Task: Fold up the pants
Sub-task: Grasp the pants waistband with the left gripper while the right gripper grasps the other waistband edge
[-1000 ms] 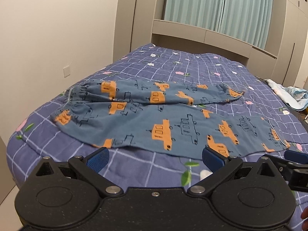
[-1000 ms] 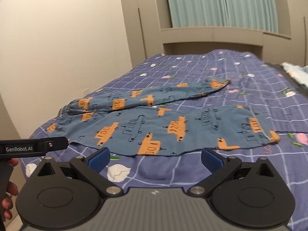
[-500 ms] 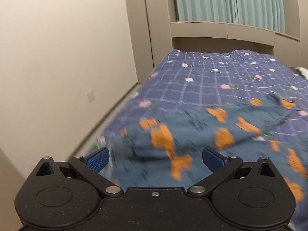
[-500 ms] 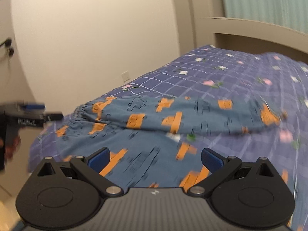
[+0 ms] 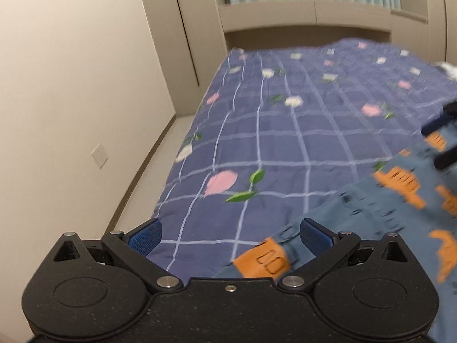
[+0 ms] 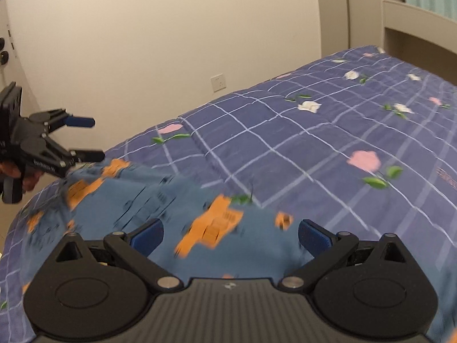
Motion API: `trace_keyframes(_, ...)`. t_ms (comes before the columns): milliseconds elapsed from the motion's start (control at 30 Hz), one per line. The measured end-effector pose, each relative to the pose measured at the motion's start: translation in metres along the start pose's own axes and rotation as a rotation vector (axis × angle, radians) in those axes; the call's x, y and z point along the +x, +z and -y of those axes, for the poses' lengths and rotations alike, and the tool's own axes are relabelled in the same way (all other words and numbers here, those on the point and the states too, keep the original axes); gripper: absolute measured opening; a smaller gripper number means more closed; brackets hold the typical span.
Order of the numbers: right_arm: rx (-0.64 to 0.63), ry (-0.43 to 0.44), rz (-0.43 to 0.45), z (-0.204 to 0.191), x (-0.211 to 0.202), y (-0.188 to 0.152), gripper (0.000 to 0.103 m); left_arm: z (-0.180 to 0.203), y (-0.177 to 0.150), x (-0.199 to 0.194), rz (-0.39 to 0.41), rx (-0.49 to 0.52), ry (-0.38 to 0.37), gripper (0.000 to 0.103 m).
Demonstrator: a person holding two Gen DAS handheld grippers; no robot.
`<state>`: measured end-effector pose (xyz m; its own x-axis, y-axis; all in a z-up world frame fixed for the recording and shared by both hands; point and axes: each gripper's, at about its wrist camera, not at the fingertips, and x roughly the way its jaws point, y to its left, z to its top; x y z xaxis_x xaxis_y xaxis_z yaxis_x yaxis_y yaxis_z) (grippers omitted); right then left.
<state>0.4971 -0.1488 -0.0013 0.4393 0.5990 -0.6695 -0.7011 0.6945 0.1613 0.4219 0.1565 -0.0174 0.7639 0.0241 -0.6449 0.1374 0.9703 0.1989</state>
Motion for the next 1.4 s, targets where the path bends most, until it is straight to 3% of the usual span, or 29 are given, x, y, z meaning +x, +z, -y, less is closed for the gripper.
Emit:
trace_keyframes(67,-0.015,0.010,-0.004,0.005,0.015,0.007,0.102,0.002,-0.003,0.010,-0.007,0.032,-0.008,0.102)
trace_keyframes(267,-0.035,0.004,-0.065,0.016,0.046,0.010,0.088,0.005,-0.006,0.029,-0.053,0.118,-0.048,0.102)
trace_keyframes(533,-0.089,0.081,-0.090,0.019,0.050,0.012,0.077,-0.025,-0.001,0.043,-0.109,0.055,-0.217,0.097)
trace_keyframes(600,-0.116,0.099,-0.114,0.016,0.049,0.012,0.072,-0.029,0.000,0.046,-0.132,0.039,-0.250,0.091)
trace_keyframes(700,-0.160,0.079,-0.156,0.011,0.050,0.010,0.052,-0.033,0.001,0.050,-0.181,0.003,-0.308,0.080)
trace_keyframes(800,-0.171,0.066,-0.172,0.009,0.049,0.007,0.038,-0.034,0.000,0.048,-0.232,0.003,-0.365,0.076)
trace_keyframes(933,-0.198,0.033,-0.180,0.002,0.047,0.002,0.016,-0.032,0.000,0.048,-0.274,0.020,-0.357,0.059)
trace_keyframes(1033,-0.217,0.004,-0.171,-0.005,0.046,0.001,0.009,-0.033,0.003,0.047,-0.277,-0.028,-0.345,0.037)
trace_keyframes(1100,-0.235,-0.017,-0.166,-0.010,0.046,0.002,0.006,-0.033,0.005,0.044,-0.270,-0.039,-0.353,0.009)
trace_keyframes(1200,-0.252,-0.052,-0.147,-0.016,0.043,0.006,0.005,-0.030,0.008,0.038,-0.243,-0.038,-0.322,0.001)
trace_keyframes(1400,-0.250,-0.146,-0.068,-0.020,0.041,0.017,0.005,-0.033,0.017,0.028,-0.133,-0.057,-0.232,0.000)
